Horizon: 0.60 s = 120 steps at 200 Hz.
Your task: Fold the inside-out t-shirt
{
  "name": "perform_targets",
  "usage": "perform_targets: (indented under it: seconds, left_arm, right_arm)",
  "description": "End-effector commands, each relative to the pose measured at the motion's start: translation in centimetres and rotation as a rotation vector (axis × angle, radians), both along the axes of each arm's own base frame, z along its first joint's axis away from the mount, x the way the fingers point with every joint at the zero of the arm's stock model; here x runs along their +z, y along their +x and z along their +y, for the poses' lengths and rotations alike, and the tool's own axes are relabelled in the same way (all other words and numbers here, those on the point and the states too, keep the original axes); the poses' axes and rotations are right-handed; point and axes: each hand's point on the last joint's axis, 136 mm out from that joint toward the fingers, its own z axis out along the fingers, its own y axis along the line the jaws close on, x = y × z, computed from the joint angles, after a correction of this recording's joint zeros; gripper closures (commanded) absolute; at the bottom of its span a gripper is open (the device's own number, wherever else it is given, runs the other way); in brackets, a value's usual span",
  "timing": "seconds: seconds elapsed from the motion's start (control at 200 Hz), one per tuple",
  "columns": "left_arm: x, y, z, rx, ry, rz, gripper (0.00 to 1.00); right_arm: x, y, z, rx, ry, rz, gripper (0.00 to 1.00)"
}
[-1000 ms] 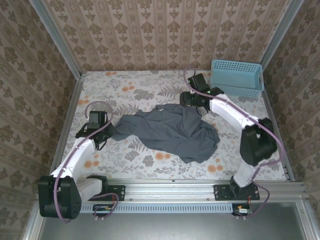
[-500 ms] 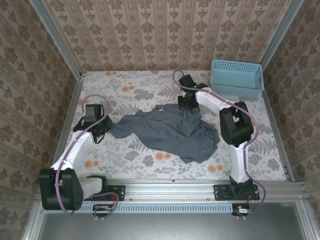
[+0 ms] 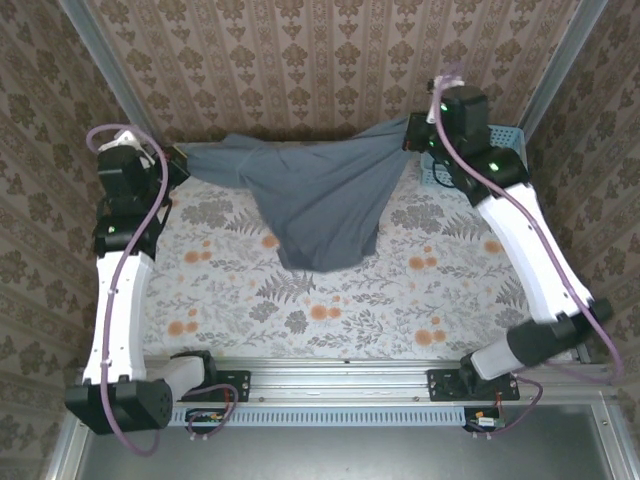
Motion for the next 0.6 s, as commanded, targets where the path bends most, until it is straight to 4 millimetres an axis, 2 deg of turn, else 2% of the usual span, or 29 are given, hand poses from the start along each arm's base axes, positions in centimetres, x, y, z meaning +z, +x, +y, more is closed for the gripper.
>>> perform_targets:
  seconds: [0.0,0.08,0.235,0.305,0.335,0.38,0.445,0.515,0.595]
  left_arm:
    - [-4.5,-1.4,-0.7,-0.033,0.009,0.08,1.0]
    - [-9.8,-2.8,-0.7,-0.037,0.002,0.185,1.0]
    - [-21.6,-6.4,-1.0,-0.052,-0.009,0.464,1.0]
    - [-26.2,-8.3,-0.9,-0.044,-0.017,0.588,1.0]
    - [-27.8,-9.0,-0.9,-0.036,-0.025,0.633,1.0]
    - [-29.4,-9.8,-0.8,-0.031,-0.037,0.679,0.99]
    - [-30.5,-10.3,-0.8,-0.021,-0.056,0.715,0.8]
    - [-30.3,-10.2,-0.3,0.005,-0.057,0.731,0.59]
    - [-28.9,-9.7,0.2,0.025,-0.027,0.731,0.39]
  right_arm:
    - [-7.0,-2.1,0.4,0.008,-0.041,0.152,1.0]
    - [-12.5,-4.5,1.5,0.039,-0.022,0.25,1.0]
    - [-25.8,-10.0,1.3,0.004,-0.007,0.534,0.98]
    - [-31.2,-12.7,0.7,-0.021,0.003,0.674,0.87]
    - [-32.4,-13.1,0.9,-0.015,0.017,0.696,0.8]
    - [-33.7,-13.7,0.8,-0.018,0.015,0.732,0.73]
    - [-33.6,-13.7,0.7,-0.018,0.004,0.731,0.61]
    - [-31.9,-12.4,0.2,-0.033,-0.016,0.686,0.44]
    - [-30.1,-10.8,-0.4,-0.05,-0.028,0.655,0.4]
